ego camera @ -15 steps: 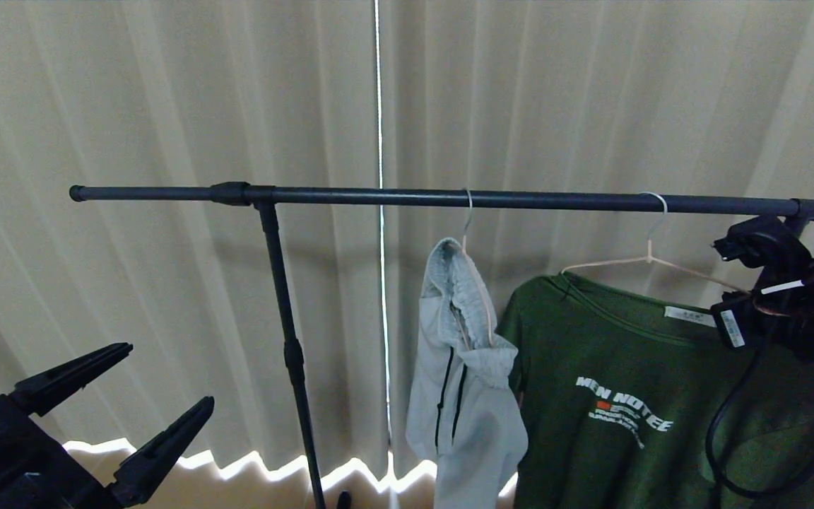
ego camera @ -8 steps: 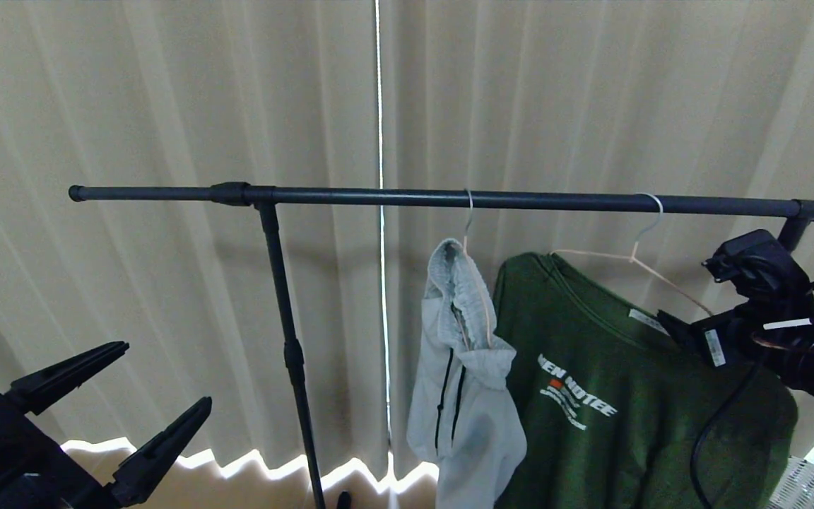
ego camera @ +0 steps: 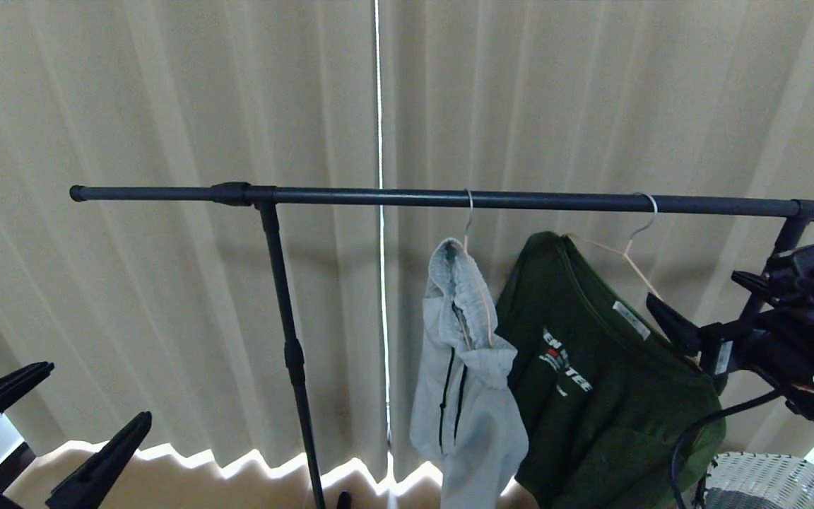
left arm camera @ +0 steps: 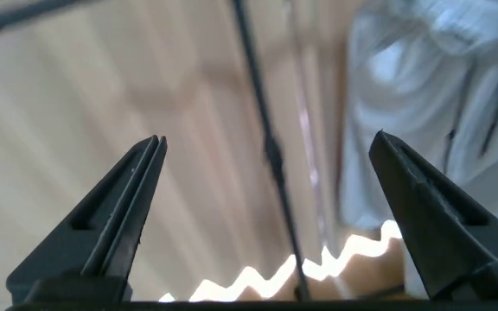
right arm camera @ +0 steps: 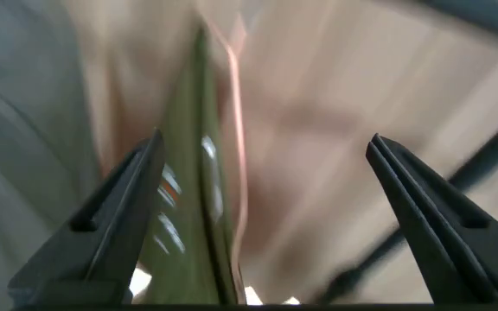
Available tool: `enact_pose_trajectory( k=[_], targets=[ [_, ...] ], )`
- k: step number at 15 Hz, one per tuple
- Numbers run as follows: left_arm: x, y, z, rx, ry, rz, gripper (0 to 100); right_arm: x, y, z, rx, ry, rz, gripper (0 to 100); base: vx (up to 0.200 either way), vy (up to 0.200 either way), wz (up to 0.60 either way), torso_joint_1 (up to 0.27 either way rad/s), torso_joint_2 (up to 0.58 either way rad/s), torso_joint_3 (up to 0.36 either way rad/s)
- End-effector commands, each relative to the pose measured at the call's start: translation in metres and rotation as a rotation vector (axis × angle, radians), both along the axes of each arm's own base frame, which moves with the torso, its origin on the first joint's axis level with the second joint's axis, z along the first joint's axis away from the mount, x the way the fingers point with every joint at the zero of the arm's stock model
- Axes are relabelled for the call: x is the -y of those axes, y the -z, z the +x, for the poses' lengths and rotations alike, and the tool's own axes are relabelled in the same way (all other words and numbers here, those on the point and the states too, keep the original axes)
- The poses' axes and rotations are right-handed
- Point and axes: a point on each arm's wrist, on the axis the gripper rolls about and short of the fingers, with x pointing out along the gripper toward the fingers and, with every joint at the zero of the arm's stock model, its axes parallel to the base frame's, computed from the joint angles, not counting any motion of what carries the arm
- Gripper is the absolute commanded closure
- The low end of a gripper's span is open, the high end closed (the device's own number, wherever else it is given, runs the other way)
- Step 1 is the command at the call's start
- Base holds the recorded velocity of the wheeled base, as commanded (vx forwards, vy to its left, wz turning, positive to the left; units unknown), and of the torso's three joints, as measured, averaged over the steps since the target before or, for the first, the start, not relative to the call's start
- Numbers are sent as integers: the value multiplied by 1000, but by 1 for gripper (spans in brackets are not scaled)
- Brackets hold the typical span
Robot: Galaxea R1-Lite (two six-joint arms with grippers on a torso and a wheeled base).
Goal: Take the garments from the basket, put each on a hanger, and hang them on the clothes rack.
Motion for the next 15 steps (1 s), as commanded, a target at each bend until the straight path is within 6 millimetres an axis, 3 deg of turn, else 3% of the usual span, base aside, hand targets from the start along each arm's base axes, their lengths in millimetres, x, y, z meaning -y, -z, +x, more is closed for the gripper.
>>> enact_pose_trajectory(
  k=[1,4,7,10,15],
  targets=[
    [-11,5,-31,44,-110,-8,0,-1,8,-30,52,-44,18,0,0,0,0,0,0,0],
    [-14,23,-58,-5,-186,-4,0,7,6,-63,125,-48,91,0,0,0,0,0,0,0],
    [-14,41,-79,-22,-196,-2,0,8,-10,-69,207,-127,158,0,0,0,0,0,0,0],
    [-14,59,-95,5,-202,3,0,11,-7,-75,207,-108,147,0,0,0,0,0,0,0],
    [-14,63,-101,38,-177,-129,0,17,-8,-86,216,-77,70,0,0,0,0,0,0,0]
  ],
)
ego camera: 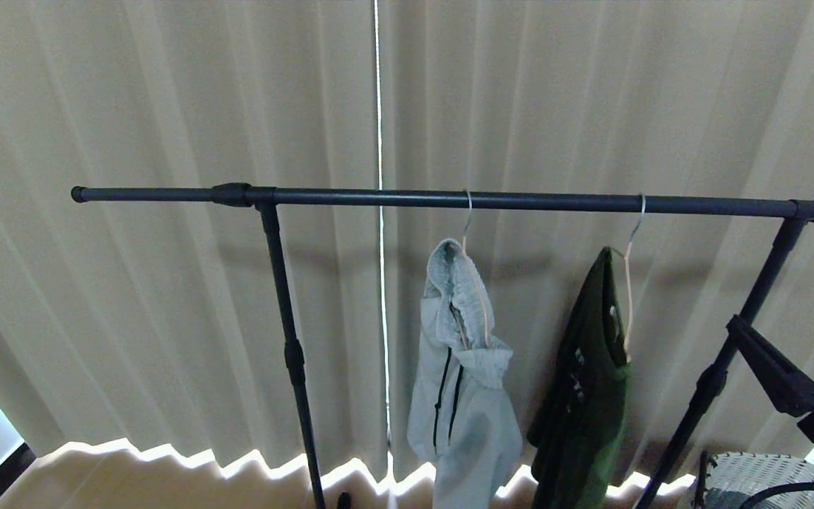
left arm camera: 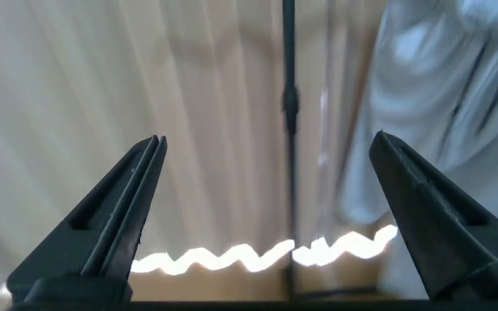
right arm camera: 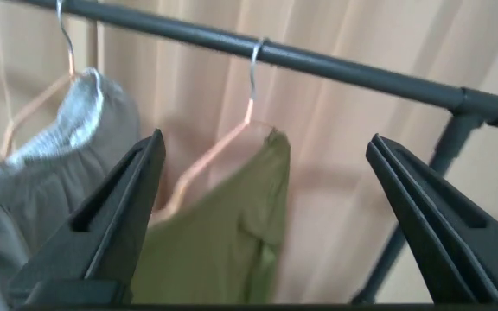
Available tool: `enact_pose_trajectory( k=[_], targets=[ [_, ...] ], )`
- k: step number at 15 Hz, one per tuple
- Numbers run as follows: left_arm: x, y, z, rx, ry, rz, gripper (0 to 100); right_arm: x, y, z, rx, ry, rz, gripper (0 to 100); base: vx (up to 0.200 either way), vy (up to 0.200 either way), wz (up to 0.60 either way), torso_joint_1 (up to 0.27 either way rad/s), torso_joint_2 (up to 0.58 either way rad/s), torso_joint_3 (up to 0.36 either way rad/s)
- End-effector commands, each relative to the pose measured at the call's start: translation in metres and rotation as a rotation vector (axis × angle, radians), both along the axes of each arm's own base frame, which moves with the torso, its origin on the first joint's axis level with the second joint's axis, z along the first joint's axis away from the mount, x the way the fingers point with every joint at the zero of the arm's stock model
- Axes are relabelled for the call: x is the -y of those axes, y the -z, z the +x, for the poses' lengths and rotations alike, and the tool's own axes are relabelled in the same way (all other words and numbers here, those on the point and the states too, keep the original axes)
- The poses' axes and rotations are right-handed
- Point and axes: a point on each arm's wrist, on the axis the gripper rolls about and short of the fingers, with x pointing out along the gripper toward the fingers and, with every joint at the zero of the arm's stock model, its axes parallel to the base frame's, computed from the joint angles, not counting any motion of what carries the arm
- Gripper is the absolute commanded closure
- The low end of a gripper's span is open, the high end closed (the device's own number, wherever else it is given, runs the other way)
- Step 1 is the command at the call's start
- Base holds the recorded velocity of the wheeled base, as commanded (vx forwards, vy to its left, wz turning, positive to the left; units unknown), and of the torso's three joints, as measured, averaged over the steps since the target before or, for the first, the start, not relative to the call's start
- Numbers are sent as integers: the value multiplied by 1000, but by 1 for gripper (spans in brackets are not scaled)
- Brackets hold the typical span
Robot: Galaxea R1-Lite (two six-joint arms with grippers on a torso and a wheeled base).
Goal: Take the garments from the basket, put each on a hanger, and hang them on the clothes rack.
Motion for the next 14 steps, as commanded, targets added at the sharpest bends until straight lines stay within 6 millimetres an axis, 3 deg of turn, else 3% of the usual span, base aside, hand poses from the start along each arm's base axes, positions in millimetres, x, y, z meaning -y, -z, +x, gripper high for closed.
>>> enact_pose_trajectory(
  k=[1,6,11,13,14],
  targets=[
    [0,1,-3,30,3,-56,0,5,-4,-13,29,23,-29,0,0,0,0,0,0,0],
    [0,1,-3,27,1,-89,0,11,-7,-43,21,24,-79,0,0,0,0,0,0,0],
    [0,1,-3,26,3,-96,0,17,-2,-73,-139,0,-114,0,0,0,0,0,0,0],
    [0,1,-3,26,3,-96,0,20,10,-82,-193,25,-119,0,0,0,0,0,0,0],
    [0,1,-3,26,3,-96,0,23,31,-94,-260,72,-125,0,0,0,0,0,0,0]
  ],
)
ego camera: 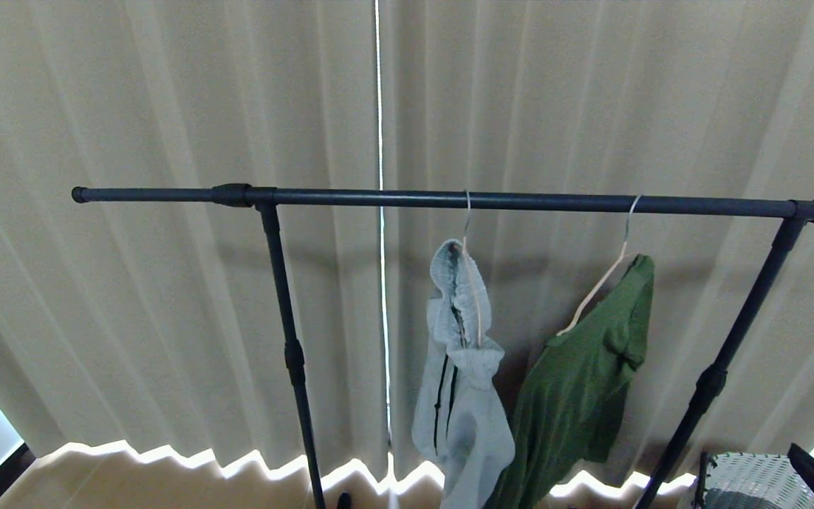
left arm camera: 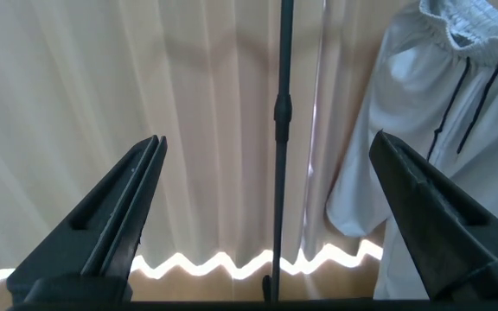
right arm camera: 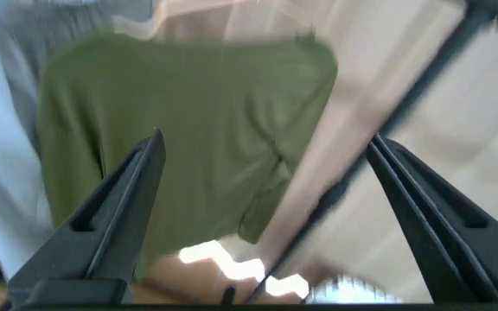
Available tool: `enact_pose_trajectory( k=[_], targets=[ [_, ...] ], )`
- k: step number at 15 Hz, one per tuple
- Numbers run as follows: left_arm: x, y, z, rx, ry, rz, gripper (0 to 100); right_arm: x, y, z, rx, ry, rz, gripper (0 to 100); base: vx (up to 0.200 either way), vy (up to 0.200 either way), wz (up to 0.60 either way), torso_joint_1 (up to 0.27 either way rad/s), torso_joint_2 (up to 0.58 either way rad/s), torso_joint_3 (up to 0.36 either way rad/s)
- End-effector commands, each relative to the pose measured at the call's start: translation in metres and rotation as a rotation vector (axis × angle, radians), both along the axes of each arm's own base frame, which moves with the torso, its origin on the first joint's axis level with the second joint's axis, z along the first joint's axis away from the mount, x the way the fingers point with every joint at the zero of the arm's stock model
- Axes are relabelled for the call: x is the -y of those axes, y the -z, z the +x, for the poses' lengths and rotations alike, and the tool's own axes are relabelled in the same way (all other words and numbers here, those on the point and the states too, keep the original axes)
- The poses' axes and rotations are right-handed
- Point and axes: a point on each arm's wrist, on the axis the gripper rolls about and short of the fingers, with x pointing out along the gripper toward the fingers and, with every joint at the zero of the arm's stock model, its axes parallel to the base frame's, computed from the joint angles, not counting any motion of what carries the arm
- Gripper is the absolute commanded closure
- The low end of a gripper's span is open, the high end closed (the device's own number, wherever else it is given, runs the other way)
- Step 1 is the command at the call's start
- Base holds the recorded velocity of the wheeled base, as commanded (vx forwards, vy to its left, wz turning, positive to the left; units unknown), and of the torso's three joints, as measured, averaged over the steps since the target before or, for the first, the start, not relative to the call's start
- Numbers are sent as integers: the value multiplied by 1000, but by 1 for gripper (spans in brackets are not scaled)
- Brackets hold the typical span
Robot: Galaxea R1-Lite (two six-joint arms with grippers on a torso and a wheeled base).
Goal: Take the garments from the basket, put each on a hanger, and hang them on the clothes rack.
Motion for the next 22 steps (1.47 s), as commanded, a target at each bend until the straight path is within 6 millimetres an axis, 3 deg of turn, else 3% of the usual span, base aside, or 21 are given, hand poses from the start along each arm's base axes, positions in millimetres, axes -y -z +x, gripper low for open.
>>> enact_pose_trajectory(
  k=[1,4,9,13,22],
  targets=[
    [0,0,0,1,0,-1,0,7,29,-27,-19,98,-2,0,0,0,0,0,0,0],
    [0,0,0,1,0,0,0,8,54,-57,-60,260,30,0,0,0,0,0,0,0],
    [0,0,0,1,0,0,0,9,59,-73,58,225,110,0,0,0,0,0,0,0],
    [0,0,0,2,0,0,0,9,69,-70,67,225,191,0,0,0,0,0,0,0],
    [0,0,0,1,0,-1,0,8,69,-68,100,217,259,0,0,0,0,0,0,0]
  ],
)
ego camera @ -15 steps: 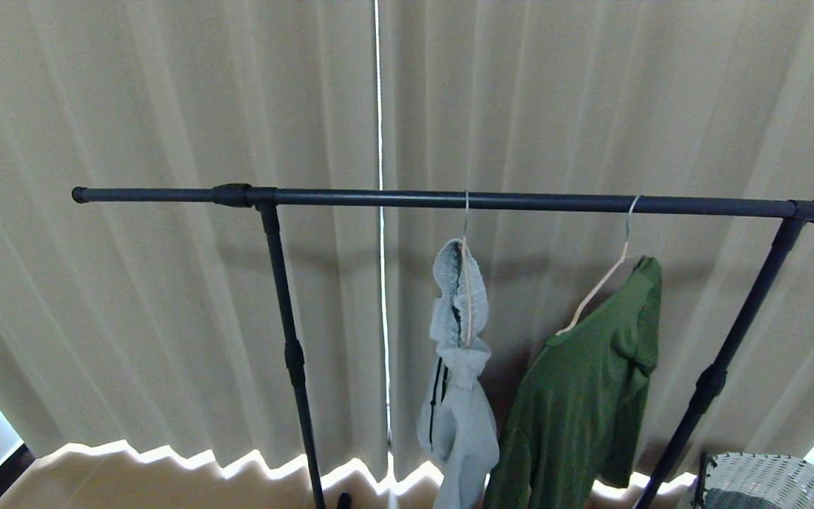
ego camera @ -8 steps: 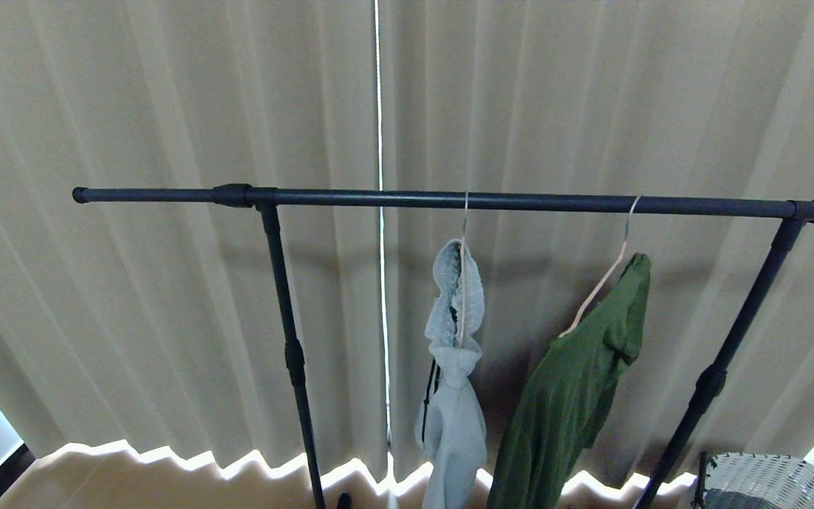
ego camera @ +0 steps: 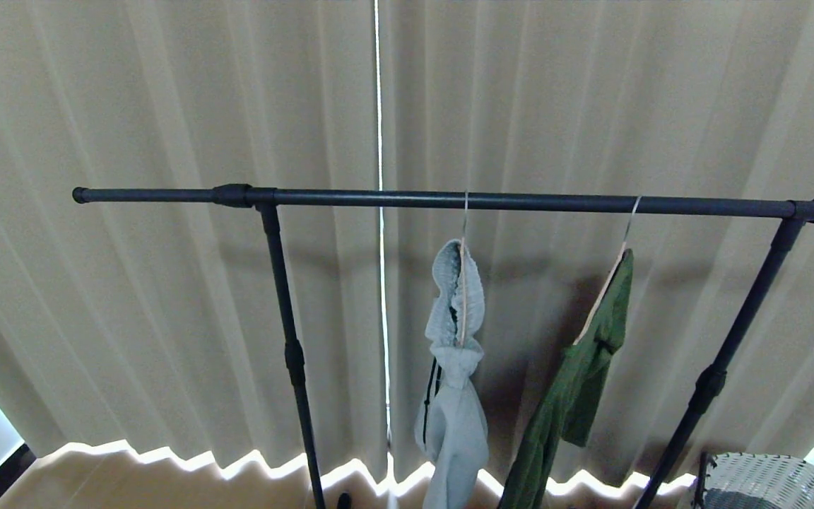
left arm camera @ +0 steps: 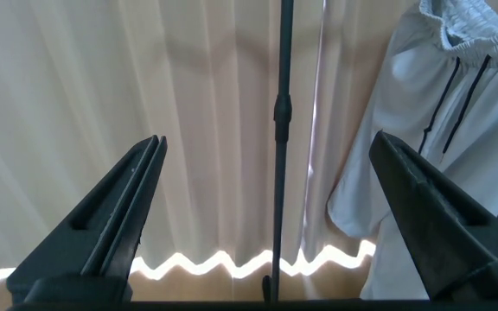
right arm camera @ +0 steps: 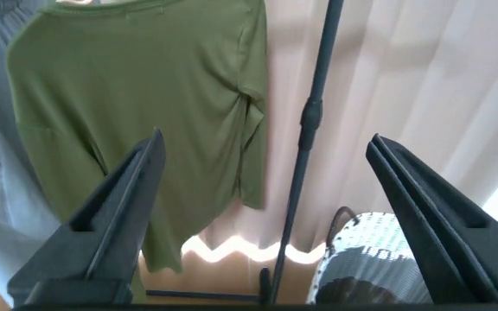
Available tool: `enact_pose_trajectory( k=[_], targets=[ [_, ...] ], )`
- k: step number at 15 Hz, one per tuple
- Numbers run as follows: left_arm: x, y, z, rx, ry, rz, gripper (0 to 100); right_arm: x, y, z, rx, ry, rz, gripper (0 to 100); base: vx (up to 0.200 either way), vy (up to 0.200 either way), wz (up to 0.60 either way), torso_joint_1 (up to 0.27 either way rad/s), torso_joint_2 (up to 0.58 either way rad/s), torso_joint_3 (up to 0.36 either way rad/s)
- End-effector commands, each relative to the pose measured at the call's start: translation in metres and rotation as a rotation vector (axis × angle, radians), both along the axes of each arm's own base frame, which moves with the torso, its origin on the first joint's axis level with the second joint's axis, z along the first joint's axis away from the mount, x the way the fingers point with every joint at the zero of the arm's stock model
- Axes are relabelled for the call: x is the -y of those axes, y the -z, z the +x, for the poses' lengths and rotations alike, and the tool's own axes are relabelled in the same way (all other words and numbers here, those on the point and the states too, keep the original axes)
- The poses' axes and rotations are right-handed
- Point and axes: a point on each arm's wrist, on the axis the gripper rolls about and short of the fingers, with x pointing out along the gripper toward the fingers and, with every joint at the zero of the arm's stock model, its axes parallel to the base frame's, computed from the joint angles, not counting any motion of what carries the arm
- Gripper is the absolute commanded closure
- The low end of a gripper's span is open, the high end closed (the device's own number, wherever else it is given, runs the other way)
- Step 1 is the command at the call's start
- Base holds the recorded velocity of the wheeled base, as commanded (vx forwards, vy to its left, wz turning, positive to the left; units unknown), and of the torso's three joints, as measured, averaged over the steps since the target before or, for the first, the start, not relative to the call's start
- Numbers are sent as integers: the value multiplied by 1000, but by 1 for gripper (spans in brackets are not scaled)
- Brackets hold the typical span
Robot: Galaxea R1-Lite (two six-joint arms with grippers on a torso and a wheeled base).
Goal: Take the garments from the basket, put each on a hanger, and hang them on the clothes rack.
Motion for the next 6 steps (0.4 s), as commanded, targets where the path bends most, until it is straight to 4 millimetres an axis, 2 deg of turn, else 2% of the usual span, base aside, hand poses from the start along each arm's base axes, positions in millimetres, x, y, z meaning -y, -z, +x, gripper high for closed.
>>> enact_pose_trajectory(
  k=[1,6],
  targets=[
    [0,0,0,1,0,0,0,0,0,0,2,0,0,0,0,0,0,0,0,0],
    [0,0,0,1,0,0,0,0,0,0,4,-1,18,0,0,0,0,0,0,0]
  ],
)
